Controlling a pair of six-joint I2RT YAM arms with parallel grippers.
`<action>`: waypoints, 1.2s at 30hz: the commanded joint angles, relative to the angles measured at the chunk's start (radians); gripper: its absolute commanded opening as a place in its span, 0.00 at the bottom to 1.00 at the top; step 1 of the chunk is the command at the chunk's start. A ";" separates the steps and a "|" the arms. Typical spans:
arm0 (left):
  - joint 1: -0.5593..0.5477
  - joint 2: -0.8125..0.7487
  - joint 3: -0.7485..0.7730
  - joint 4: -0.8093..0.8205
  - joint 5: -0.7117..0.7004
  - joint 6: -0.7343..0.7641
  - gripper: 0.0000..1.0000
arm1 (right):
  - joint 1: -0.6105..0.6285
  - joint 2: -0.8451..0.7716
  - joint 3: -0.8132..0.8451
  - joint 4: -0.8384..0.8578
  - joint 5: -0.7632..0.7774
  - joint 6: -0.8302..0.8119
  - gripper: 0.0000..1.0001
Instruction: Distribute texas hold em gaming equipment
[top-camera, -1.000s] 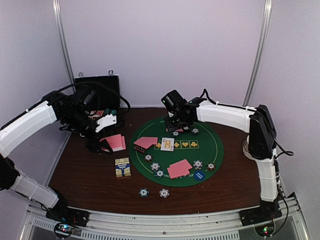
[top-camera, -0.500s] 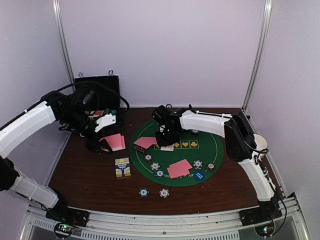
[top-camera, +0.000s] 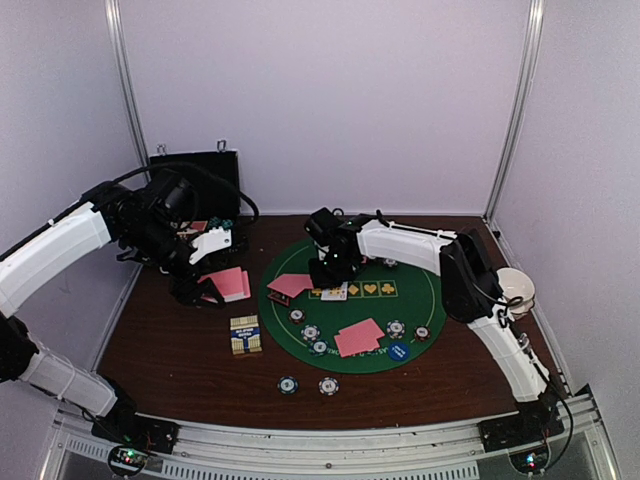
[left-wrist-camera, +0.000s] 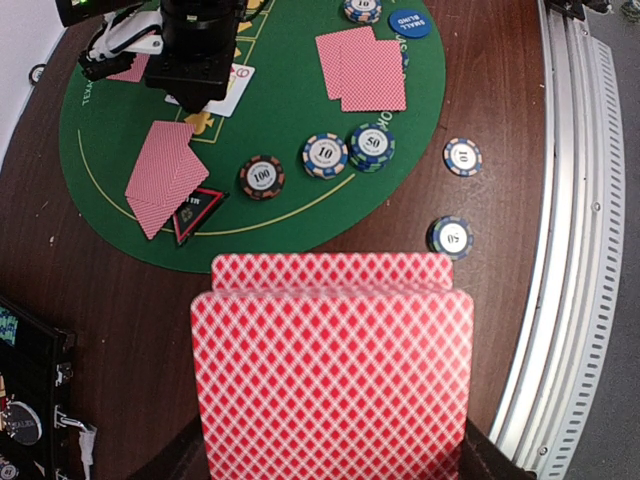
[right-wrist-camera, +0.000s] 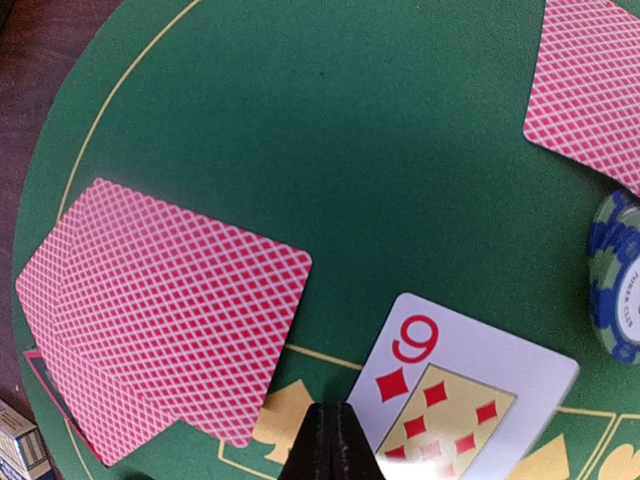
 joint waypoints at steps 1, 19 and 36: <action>0.001 -0.018 0.009 0.019 0.000 0.011 0.00 | -0.010 0.052 0.067 -0.028 -0.015 0.015 0.00; 0.002 -0.017 0.015 0.021 0.006 0.008 0.00 | 0.031 0.124 0.171 -0.016 -0.090 0.032 0.00; 0.001 -0.016 0.014 0.024 0.005 0.009 0.00 | 0.065 0.149 0.221 0.030 -0.158 0.064 0.00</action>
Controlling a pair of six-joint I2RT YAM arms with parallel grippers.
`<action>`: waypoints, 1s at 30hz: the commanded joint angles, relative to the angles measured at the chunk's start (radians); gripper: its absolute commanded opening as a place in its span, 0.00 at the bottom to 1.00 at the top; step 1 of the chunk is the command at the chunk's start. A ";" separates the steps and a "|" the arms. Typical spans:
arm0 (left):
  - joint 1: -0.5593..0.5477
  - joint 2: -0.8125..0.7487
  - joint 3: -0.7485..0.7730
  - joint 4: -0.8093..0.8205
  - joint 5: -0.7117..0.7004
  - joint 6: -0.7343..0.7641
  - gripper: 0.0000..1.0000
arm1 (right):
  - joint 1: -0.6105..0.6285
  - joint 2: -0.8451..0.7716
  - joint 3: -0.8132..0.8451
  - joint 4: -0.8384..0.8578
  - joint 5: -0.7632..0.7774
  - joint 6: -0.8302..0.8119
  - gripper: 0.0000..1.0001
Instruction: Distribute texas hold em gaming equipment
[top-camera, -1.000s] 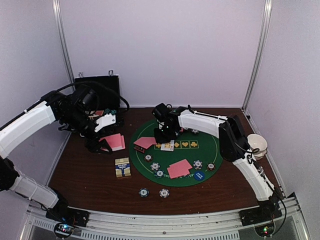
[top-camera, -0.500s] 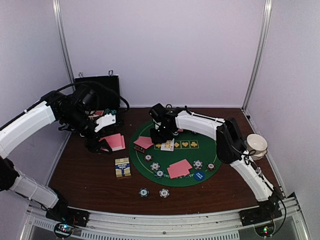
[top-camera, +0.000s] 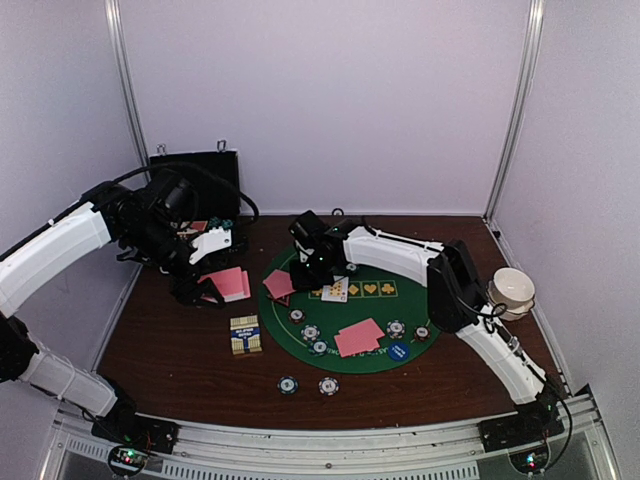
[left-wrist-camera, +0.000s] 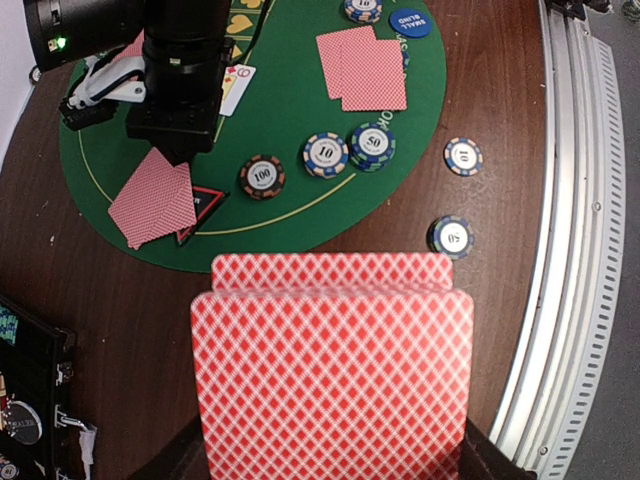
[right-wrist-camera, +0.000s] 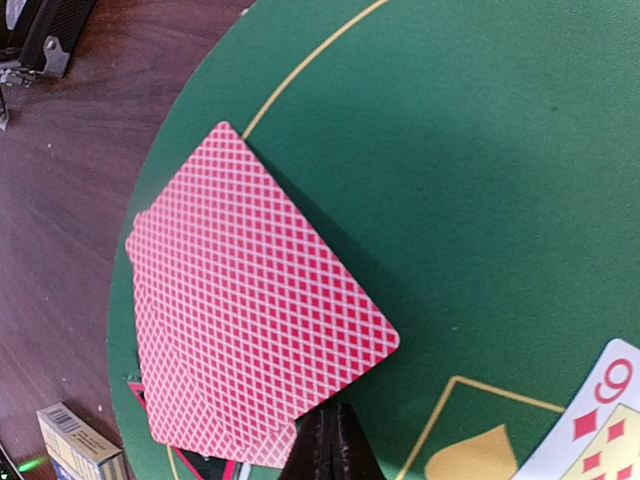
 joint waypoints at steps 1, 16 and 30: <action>0.001 -0.016 0.014 0.024 0.009 0.009 0.00 | 0.015 0.023 0.032 0.007 -0.042 0.017 0.00; 0.002 -0.016 0.023 0.024 0.008 0.012 0.00 | -0.051 -0.263 -0.251 0.018 -0.011 -0.060 0.11; 0.001 -0.006 0.032 0.024 0.008 0.012 0.00 | -0.194 -0.354 -0.522 0.118 -0.014 -0.062 0.10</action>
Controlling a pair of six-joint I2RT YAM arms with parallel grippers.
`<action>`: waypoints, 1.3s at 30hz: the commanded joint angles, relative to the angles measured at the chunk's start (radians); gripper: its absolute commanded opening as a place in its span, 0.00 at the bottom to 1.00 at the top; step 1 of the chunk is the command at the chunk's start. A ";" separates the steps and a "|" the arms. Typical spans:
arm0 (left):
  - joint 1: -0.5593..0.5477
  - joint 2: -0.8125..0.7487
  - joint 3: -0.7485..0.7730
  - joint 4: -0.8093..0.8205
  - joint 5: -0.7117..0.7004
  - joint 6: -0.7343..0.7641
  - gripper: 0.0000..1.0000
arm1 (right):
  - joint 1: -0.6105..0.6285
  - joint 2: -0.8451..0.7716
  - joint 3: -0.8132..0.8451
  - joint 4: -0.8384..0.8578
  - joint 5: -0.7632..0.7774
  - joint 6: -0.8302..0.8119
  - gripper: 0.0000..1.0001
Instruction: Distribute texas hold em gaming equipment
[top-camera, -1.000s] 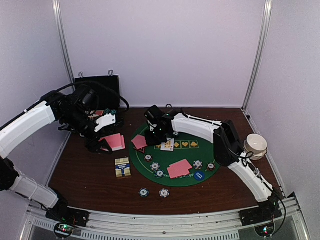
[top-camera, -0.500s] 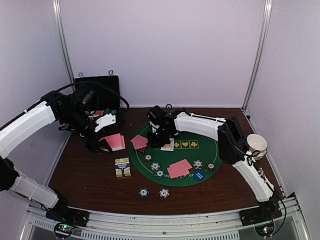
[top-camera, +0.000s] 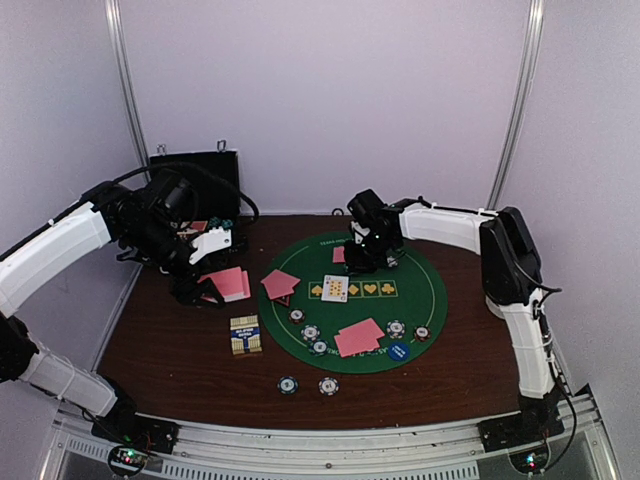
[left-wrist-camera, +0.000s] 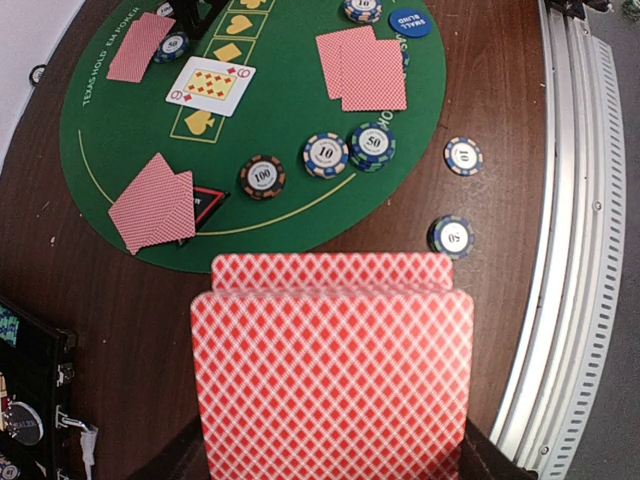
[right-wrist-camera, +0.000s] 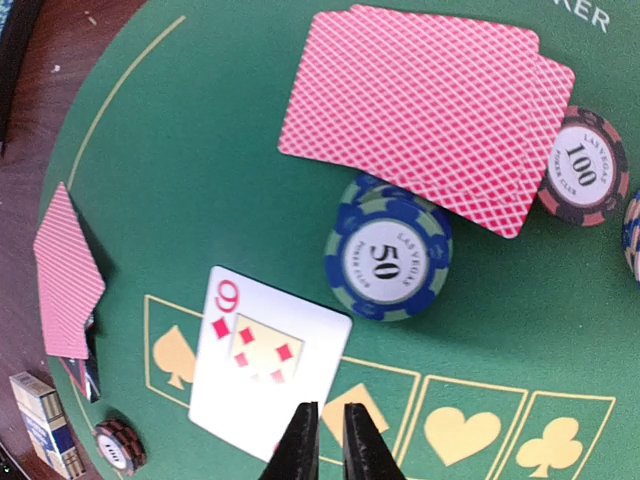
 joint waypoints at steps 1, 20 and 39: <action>0.001 -0.006 0.032 0.023 0.007 0.009 0.00 | -0.009 0.021 -0.028 0.027 0.011 -0.002 0.08; 0.001 -0.006 0.038 0.023 0.007 0.009 0.00 | 0.033 0.110 -0.032 0.099 -0.070 0.105 0.00; 0.001 -0.002 0.025 0.023 0.006 0.013 0.00 | 0.057 -0.193 -0.077 0.084 0.056 0.068 0.98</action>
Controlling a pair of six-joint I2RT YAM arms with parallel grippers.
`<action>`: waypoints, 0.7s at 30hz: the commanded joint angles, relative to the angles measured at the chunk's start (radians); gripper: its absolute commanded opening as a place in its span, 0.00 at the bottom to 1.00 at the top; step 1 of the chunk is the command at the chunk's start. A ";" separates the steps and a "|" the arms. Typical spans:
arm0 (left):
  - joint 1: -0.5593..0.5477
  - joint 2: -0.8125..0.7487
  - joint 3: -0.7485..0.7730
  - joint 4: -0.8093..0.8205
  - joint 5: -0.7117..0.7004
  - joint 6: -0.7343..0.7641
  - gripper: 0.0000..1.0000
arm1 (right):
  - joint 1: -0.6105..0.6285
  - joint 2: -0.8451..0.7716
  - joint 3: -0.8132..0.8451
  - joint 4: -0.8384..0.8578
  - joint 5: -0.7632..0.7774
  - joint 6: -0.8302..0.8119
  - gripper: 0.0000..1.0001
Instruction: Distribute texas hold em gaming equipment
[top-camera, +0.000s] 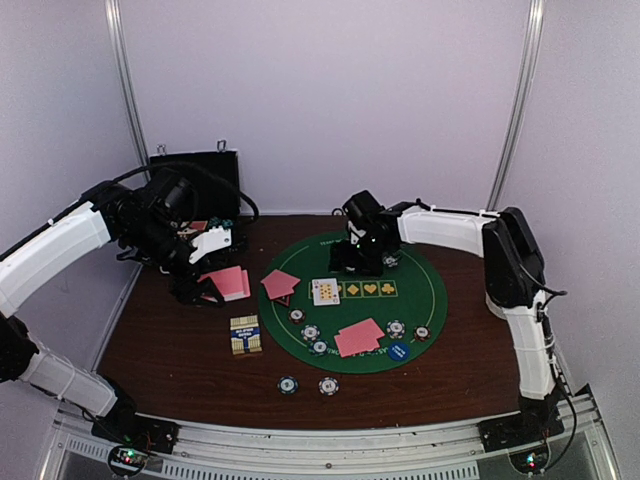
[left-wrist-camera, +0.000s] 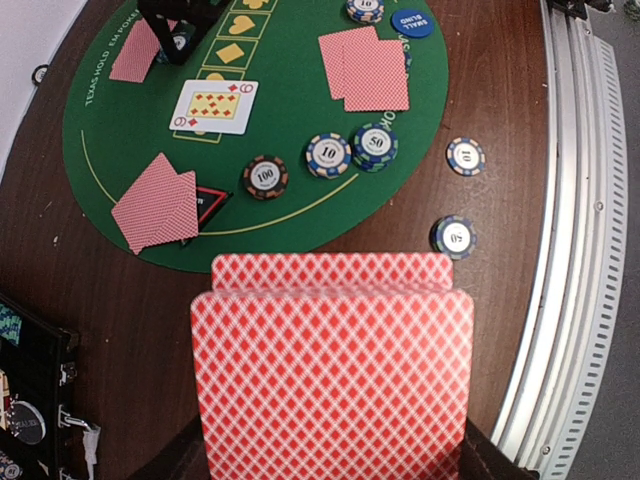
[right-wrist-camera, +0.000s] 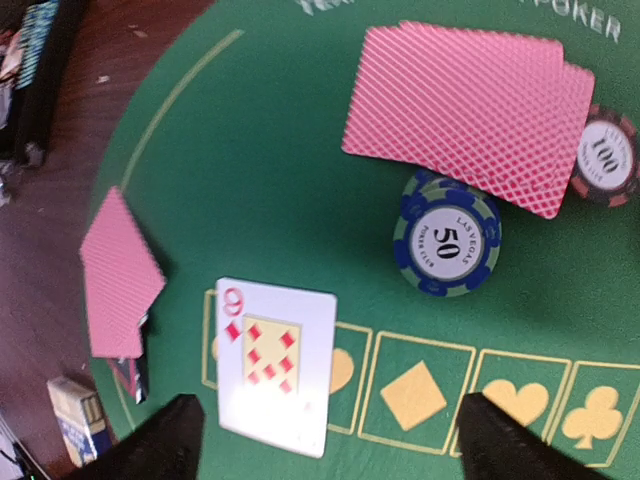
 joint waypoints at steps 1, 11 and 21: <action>0.001 0.000 0.023 0.023 0.013 0.014 0.00 | 0.040 -0.196 -0.018 0.002 0.069 -0.020 0.99; 0.001 0.003 0.018 0.054 0.007 0.027 0.00 | 0.165 -0.349 -0.135 0.155 -0.274 0.151 1.00; 0.001 -0.013 -0.003 0.060 0.006 0.045 0.00 | 0.246 -0.340 -0.304 0.594 -0.503 0.472 0.96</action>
